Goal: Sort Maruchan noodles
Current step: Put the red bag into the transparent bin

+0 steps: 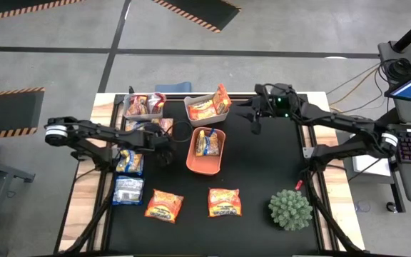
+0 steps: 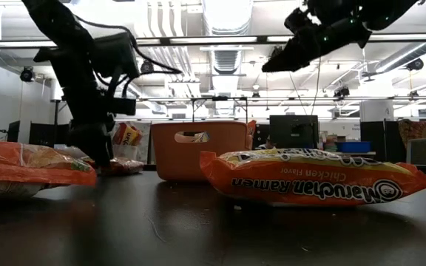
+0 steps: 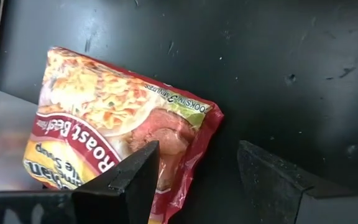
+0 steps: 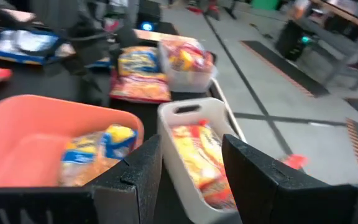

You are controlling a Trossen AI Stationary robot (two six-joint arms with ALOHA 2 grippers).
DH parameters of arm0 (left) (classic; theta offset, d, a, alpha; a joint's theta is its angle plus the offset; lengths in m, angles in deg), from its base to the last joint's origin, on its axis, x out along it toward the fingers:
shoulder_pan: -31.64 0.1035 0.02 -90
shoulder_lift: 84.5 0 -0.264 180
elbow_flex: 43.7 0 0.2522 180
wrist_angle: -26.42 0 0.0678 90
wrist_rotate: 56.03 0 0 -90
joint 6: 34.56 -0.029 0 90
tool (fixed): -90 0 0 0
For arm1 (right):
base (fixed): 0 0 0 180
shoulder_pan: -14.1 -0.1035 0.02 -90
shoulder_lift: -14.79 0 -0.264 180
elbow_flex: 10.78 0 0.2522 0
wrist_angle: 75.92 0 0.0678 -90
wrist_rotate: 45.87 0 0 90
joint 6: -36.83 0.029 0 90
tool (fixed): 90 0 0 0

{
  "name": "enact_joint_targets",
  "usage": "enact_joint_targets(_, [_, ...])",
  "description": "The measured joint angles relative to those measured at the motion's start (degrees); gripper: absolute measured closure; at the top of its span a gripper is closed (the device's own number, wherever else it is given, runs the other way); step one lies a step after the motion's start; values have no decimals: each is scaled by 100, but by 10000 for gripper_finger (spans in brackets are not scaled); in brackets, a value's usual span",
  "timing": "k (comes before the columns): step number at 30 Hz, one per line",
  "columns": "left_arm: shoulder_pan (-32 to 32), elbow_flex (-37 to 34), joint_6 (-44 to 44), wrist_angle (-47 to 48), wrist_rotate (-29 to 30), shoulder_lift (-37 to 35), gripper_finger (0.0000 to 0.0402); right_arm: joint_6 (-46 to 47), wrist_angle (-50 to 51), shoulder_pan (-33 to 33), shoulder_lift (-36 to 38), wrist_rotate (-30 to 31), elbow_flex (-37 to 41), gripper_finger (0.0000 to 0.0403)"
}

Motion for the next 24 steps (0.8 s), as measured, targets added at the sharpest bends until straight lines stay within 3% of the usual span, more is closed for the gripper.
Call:
enact_joint_targets(8, [-2, 64, 53, -322, 46, 484, 223, 196, 2, 377, -139, -1, 48, 246])
enact_joint_targets(21, [2, 238, 59, -240, -3, 585, 388, 252, -26, 387, -176, -2, 48, 245])
enact_joint_targets(24, [2, 285, 197, -191, -107, 585, 396, 304, -26, 387, -174, -2, 48, 245])
